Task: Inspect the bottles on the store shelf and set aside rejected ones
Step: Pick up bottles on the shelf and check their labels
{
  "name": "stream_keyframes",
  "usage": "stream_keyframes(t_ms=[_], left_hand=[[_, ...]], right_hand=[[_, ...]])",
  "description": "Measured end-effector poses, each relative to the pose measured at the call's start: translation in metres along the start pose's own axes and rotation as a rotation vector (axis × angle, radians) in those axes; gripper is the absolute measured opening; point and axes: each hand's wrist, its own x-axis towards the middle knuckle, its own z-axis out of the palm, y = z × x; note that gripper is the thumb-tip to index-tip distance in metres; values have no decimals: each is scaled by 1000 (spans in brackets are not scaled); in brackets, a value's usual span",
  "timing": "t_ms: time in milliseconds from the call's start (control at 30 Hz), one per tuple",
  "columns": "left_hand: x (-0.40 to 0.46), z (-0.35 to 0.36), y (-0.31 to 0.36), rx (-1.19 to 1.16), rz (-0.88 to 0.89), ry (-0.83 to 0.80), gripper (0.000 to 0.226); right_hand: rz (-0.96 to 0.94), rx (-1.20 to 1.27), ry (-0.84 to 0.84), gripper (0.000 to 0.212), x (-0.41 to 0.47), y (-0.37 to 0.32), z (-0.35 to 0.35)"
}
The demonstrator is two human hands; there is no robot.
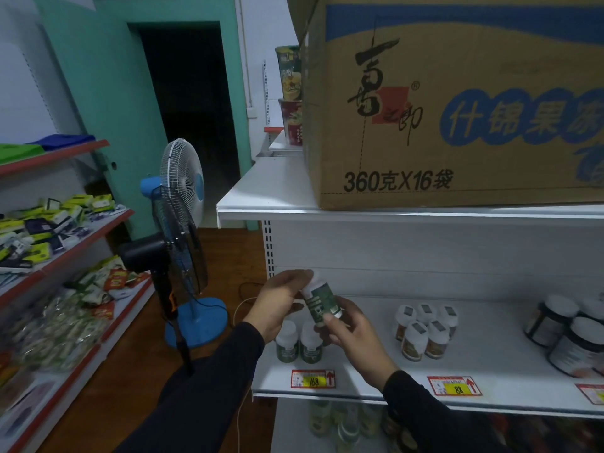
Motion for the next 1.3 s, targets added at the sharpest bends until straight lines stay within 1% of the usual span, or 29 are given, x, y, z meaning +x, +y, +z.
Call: stream_keyframes(t_ms=[100, 233, 367, 433, 500, 600, 667, 800, 867, 933, 1000, 1067, 1100, 1133, 1200, 1300], left_hand=[[0, -1, 1, -19, -15, 1, 24], [-2, 0, 0, -37, -15, -11, 19], [-1, -1, -3, 18, -26, -25, 26], [0, -2, -3, 45, -54, -25, 31], [2, -2, -3, 23, -115, -12, 33], [6, -1, -3, 30, -236, 74, 36], [7, -1, -6, 38, -284, 106, 37], [4, -1, -9, 52, -320, 125, 35], [3, -1, -10, 44, -323, 119, 36], [3, 0, -9, 26, -312, 104, 36], [1, -1, -8, 25, -268, 81, 33], [-1, -3, -6, 23, -170, 11, 33], [-3, -3, -5, 27, -104, -39, 33], [-5, -2, -3, 47, -30, -86, 30], [-9, -1, -1, 148, 130, -152, 23], [-10, 1, -2, 279, 264, -255, 37]], right_hand=[[40, 58, -4, 24, 0, 0, 2], [49, 76, 2, 21, 0, -2, 4], [42, 71, -16, 21, -1, -6, 5], [23, 42, -36, 28, -3, -9, 5], [-5, -9, -69, 33, -4, -10, 4], [-11, -84, -120, 36, -5, -8, 4], [-3, -101, -126, 34, -6, -6, 4], [3, -126, -129, 22, -8, -1, 2], [6, -129, -130, 21, -7, 1, 0], [1, -144, -131, 25, -8, 1, 0], [3, -163, -117, 32, -7, 2, -1], [8, -195, -101, 33, -6, 5, -5], [-1, -218, -95, 33, -5, 7, -6], [-14, -238, -87, 38, -4, 8, -8], [-35, -269, -68, 52, -2, 8, -11], [-69, -278, -43, 49, 1, 5, -14]])
